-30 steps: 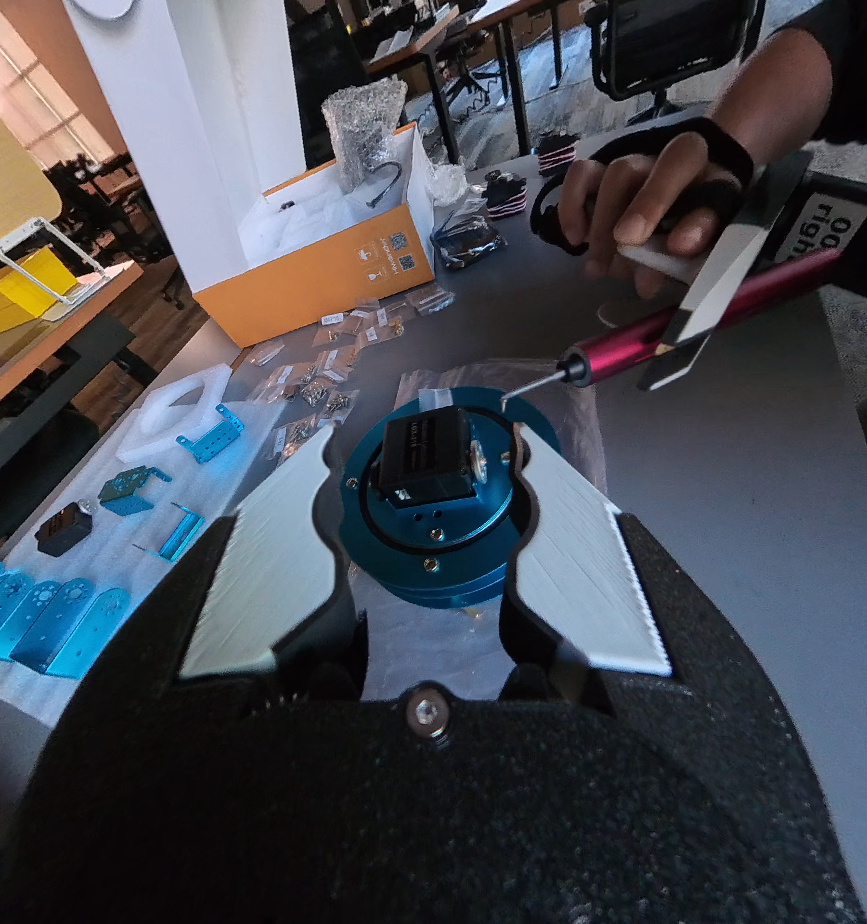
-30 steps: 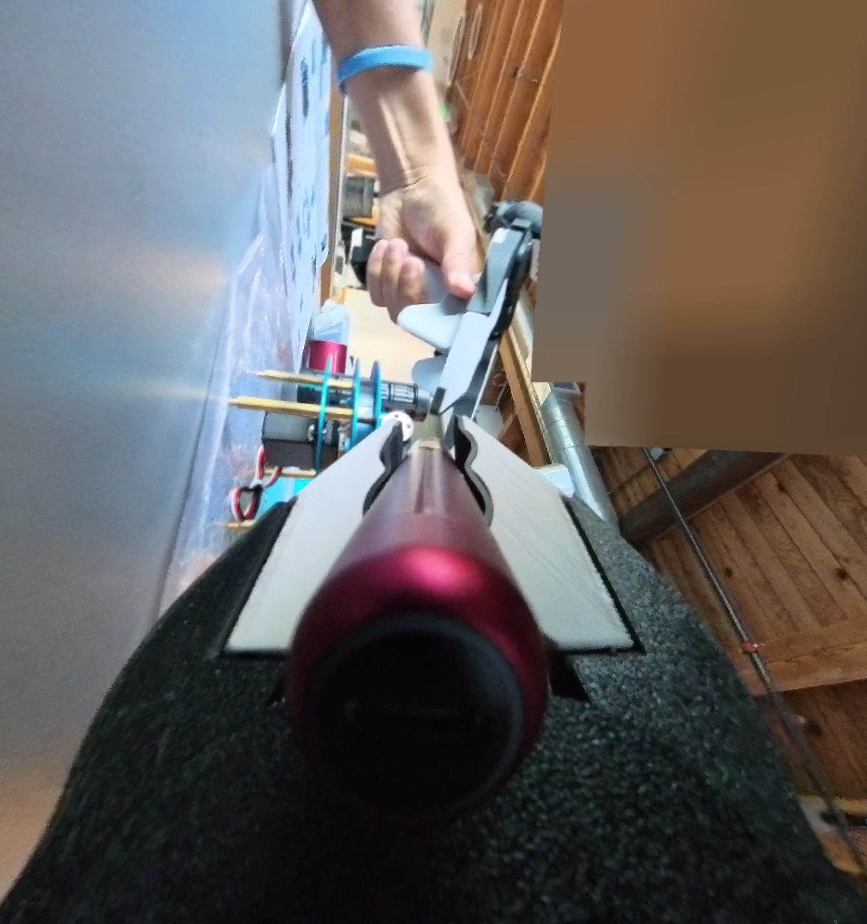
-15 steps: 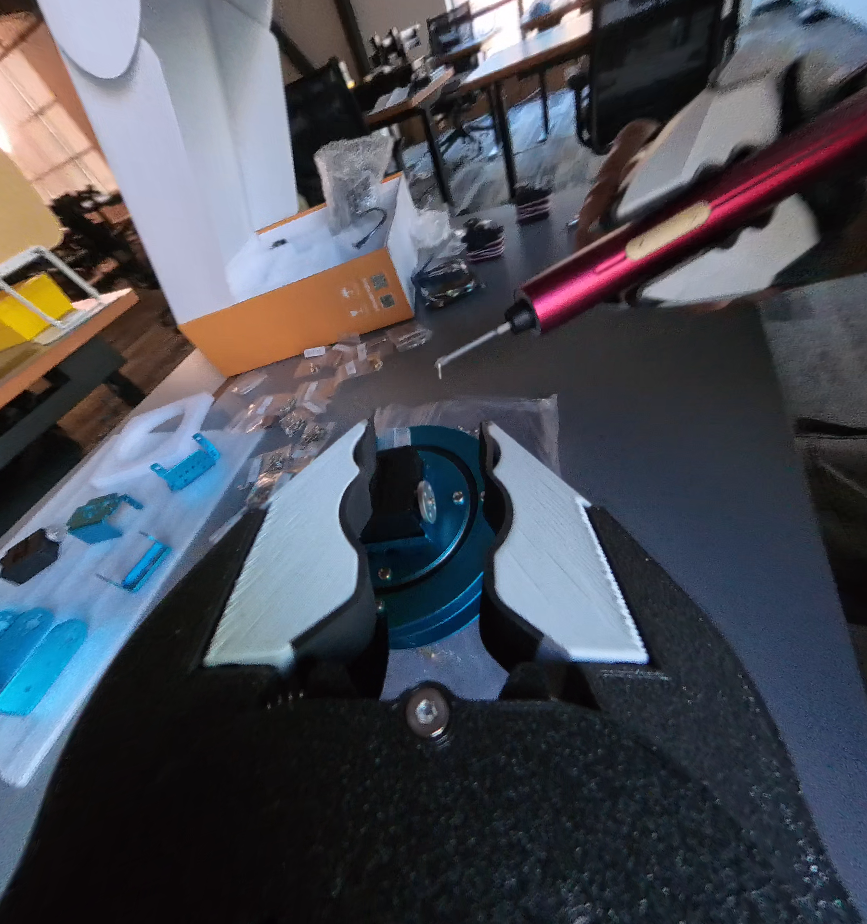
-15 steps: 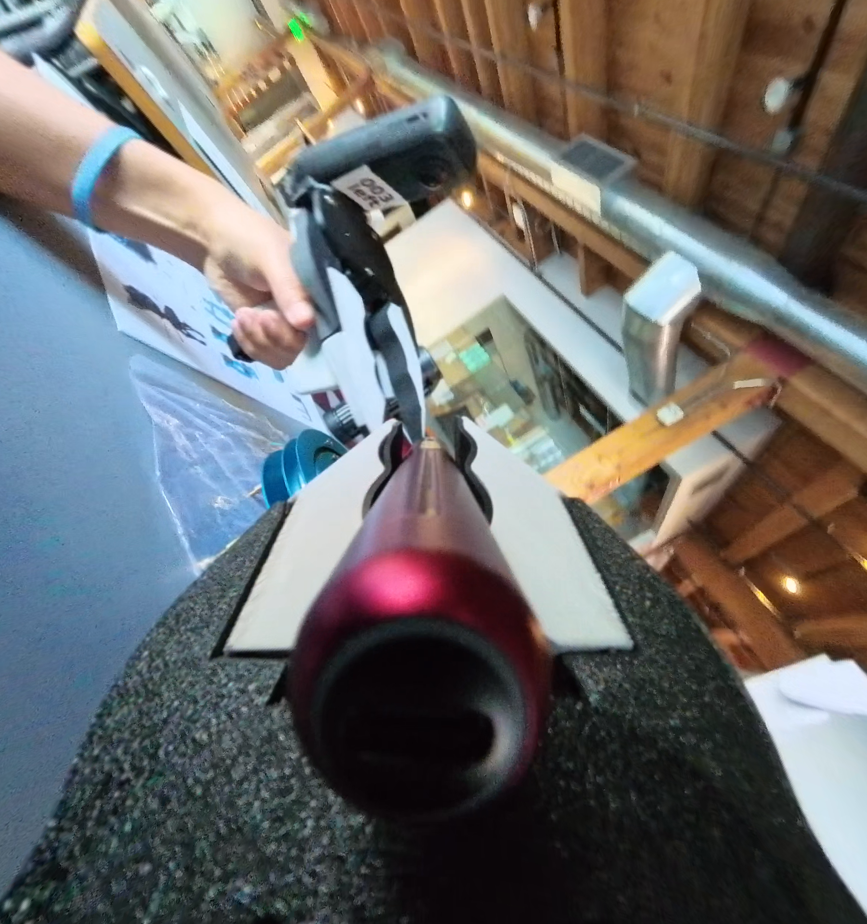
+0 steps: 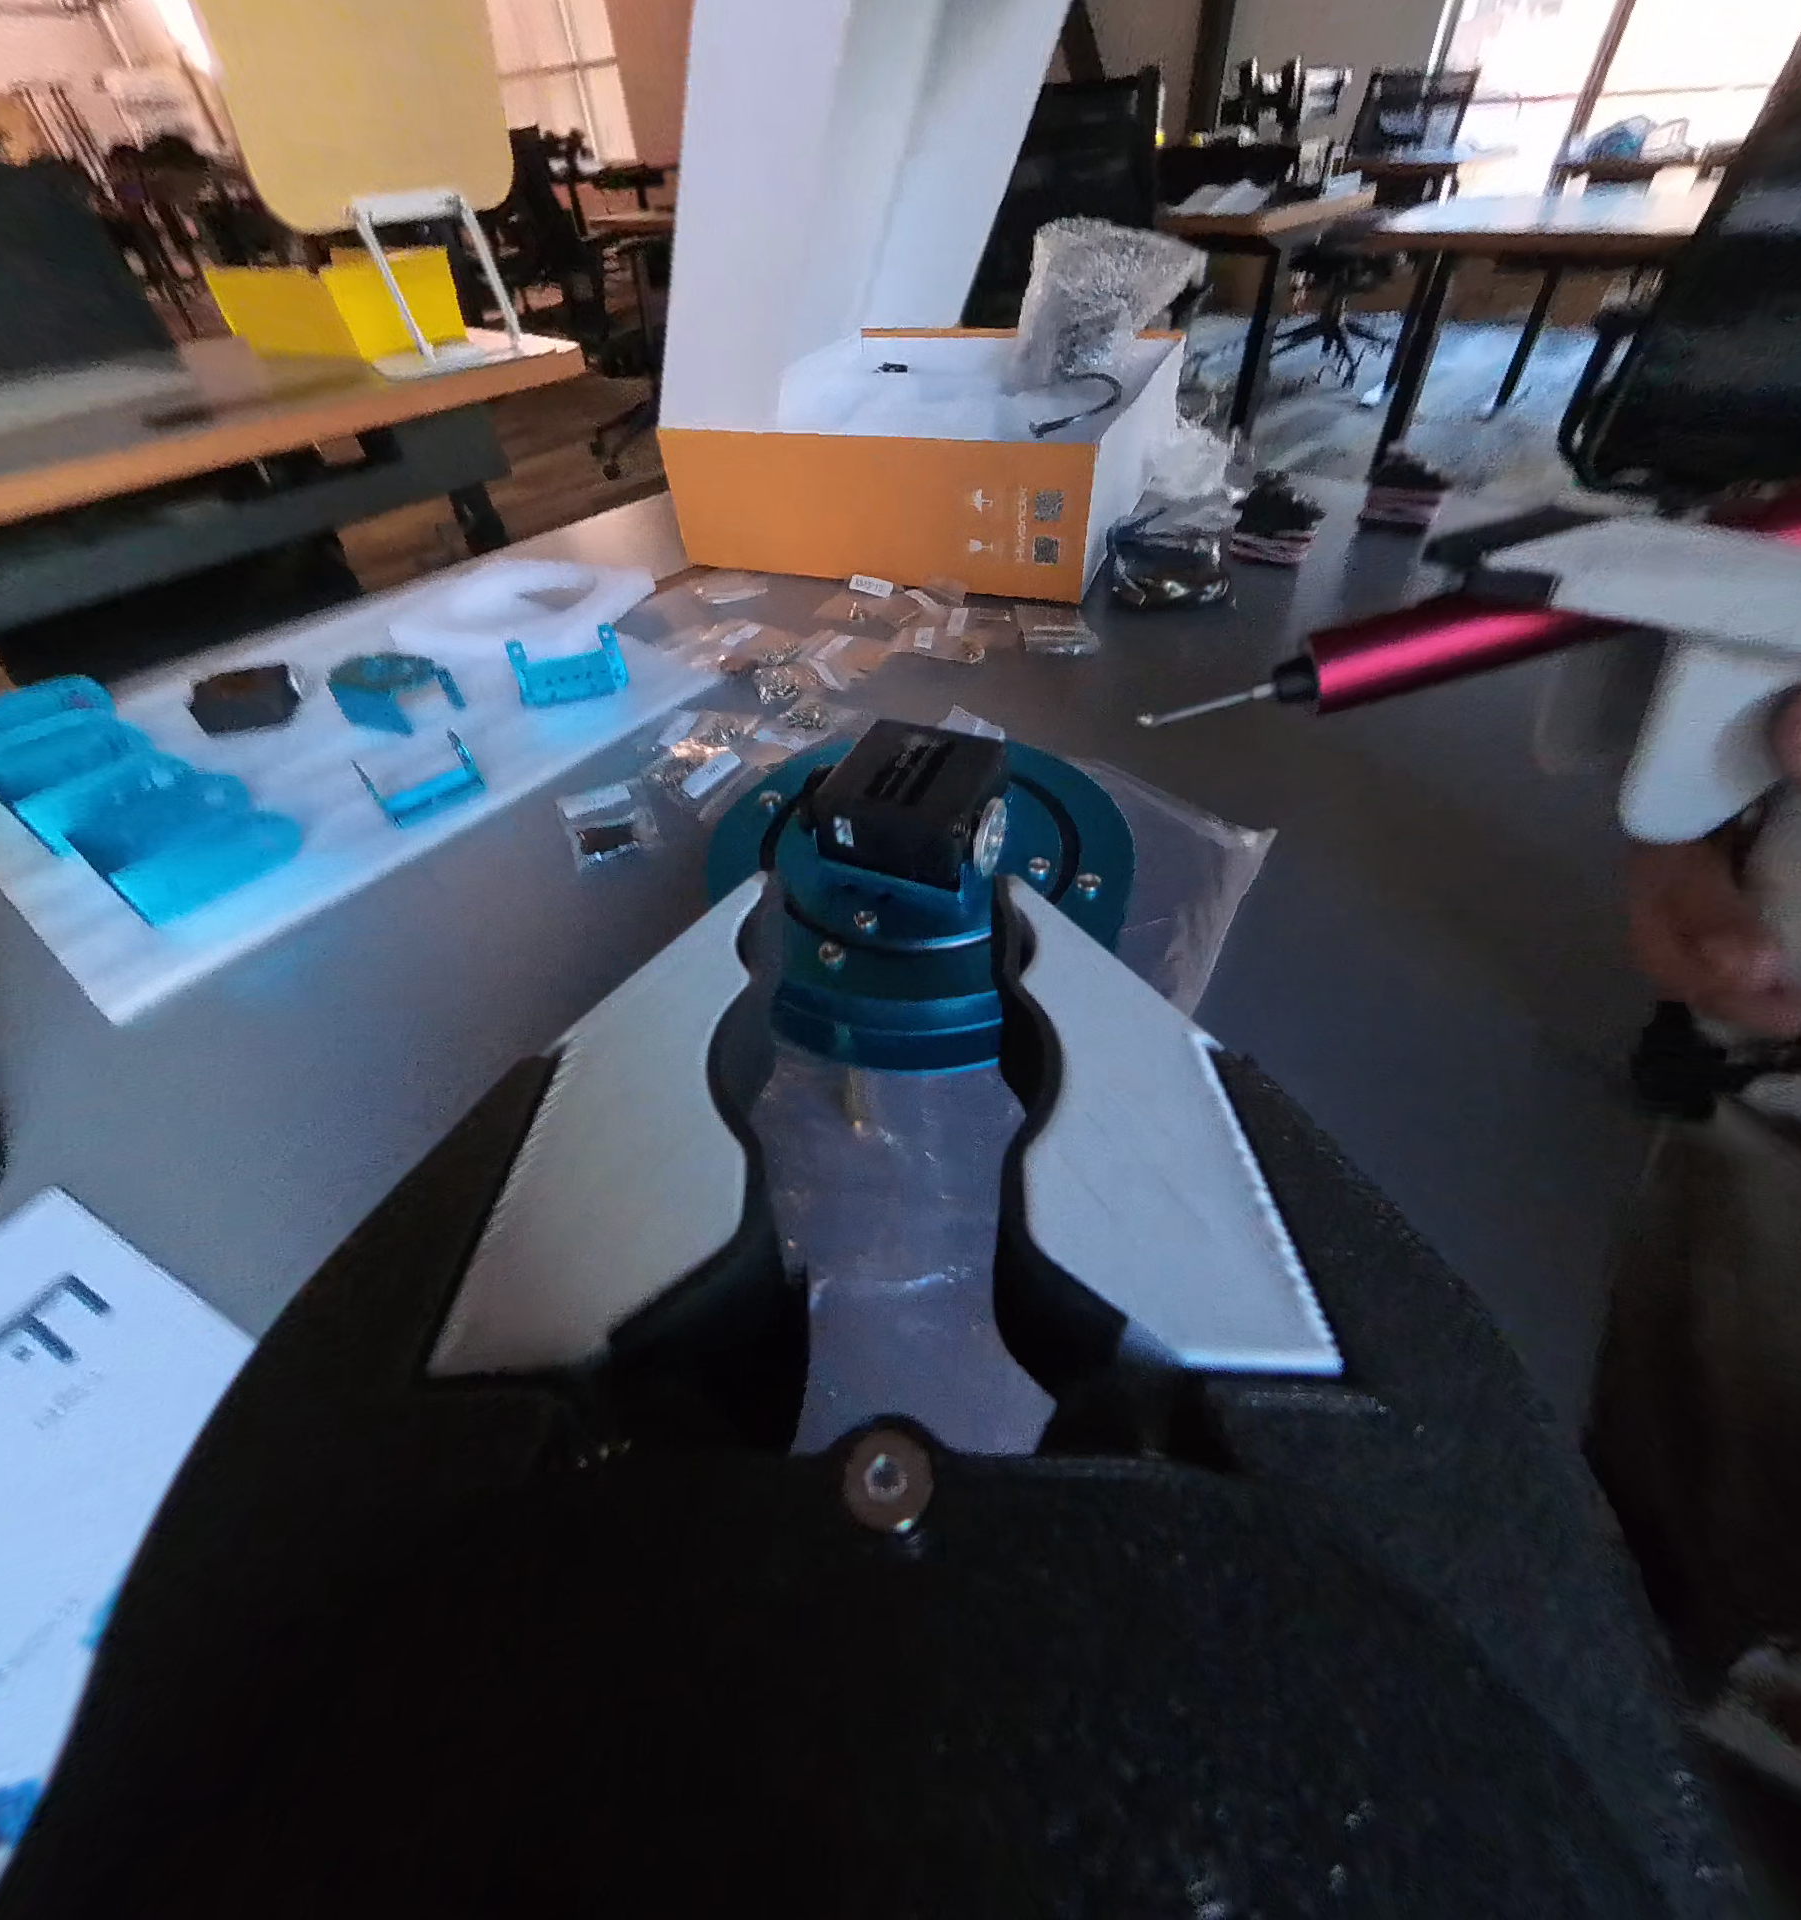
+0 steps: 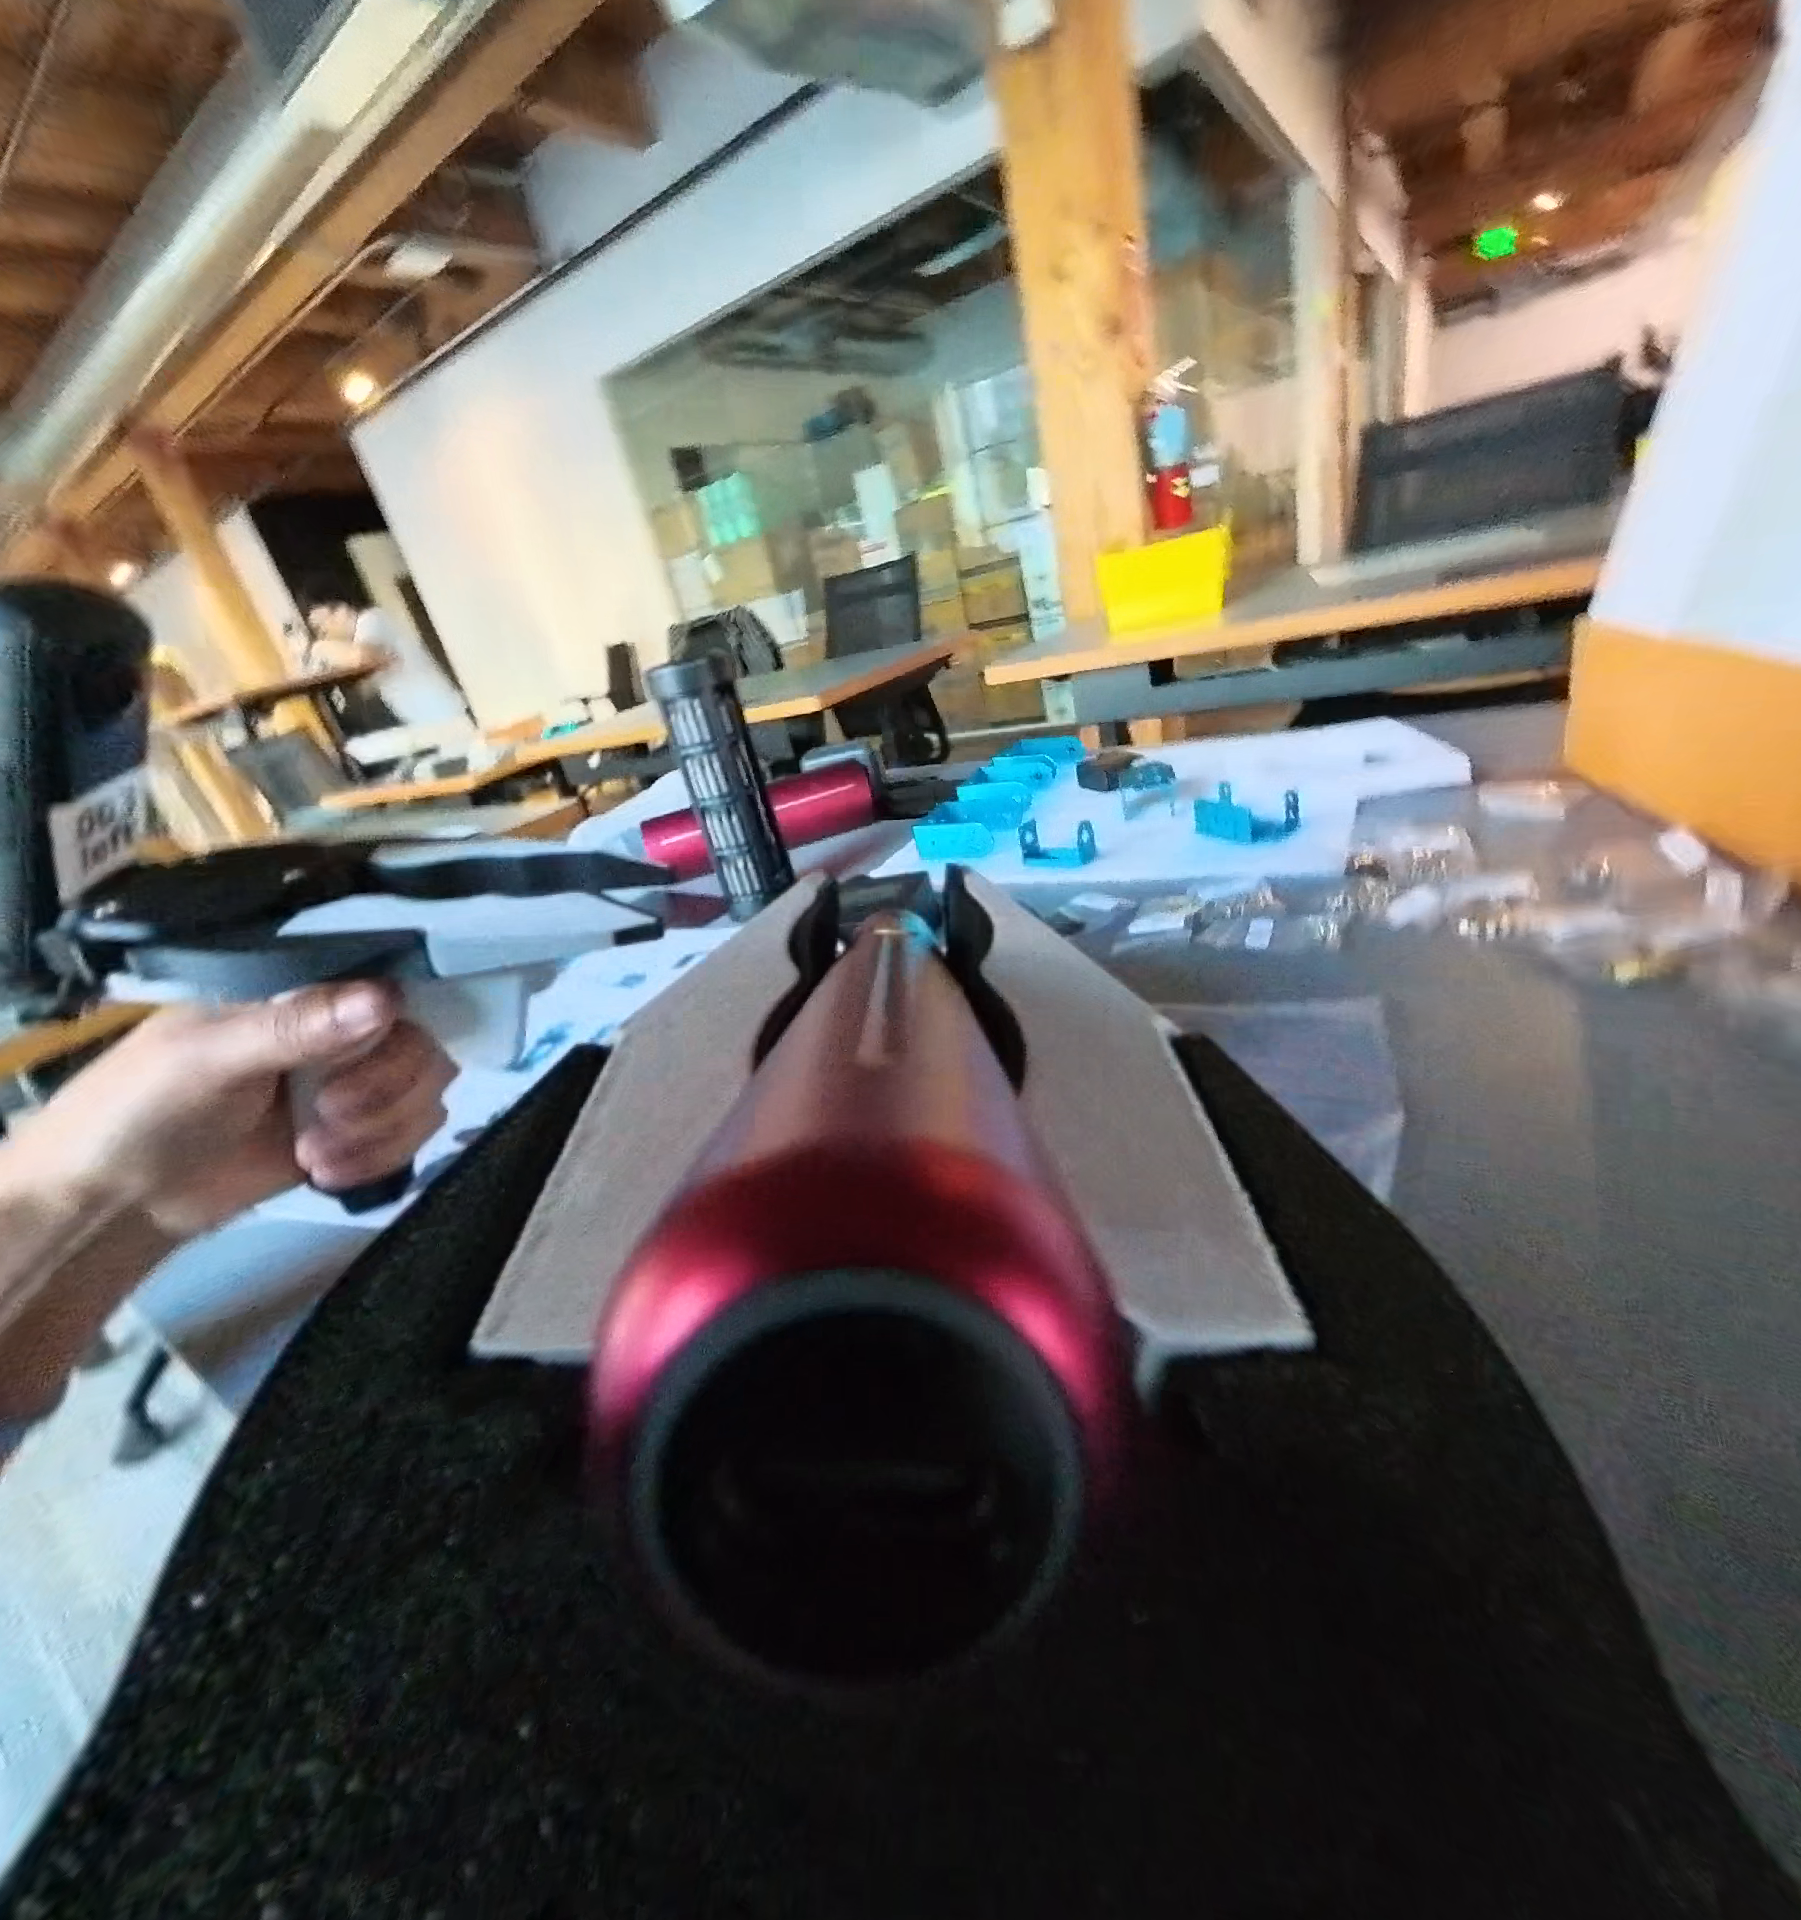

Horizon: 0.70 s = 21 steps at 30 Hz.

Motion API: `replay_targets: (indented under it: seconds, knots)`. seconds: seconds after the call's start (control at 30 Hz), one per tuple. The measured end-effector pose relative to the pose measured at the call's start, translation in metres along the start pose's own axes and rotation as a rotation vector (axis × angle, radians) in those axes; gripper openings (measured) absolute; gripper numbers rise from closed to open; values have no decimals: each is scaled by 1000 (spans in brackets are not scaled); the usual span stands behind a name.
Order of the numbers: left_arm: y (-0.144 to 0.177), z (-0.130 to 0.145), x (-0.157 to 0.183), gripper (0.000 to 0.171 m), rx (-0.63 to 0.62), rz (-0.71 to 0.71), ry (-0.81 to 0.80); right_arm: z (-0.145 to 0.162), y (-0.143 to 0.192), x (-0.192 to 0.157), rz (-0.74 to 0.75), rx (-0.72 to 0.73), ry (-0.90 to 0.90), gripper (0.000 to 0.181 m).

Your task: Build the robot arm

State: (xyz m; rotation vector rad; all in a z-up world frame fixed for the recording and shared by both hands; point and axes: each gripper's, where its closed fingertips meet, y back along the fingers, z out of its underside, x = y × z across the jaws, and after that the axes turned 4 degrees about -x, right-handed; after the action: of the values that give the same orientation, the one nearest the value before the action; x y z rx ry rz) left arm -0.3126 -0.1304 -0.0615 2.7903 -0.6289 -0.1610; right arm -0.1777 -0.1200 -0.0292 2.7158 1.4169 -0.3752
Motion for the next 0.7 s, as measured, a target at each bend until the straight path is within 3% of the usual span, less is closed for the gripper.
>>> replay_targets:
  seconds: [0.13, 0.27, 0.37, 0.43, 0.53, 0.7]
  knots:
    - [7, 5, 13, 41, 34, -6, 12, 8, 5, -16, -26, 93, -127, 20]
    - [17, -14, 46, 32, 124, 68, 29, -3, 18, -39, -147, 208, -135, 21]
    - [30, -37, 54, 20, 257, 185, 268, -14, 29, -54, -267, 267, -175, 20]
    - [40, -46, 55, 3, 337, 259, 422, -17, 34, -63, -304, 287, -150, 20]
    - [59, -57, 66, 0, 455, 405, 567, -17, 41, -69, -319, 302, -136, 20]
    - [71, -56, 87, 0, 507, 431, 509, -12, 43, -78, -318, 236, -93, 20]
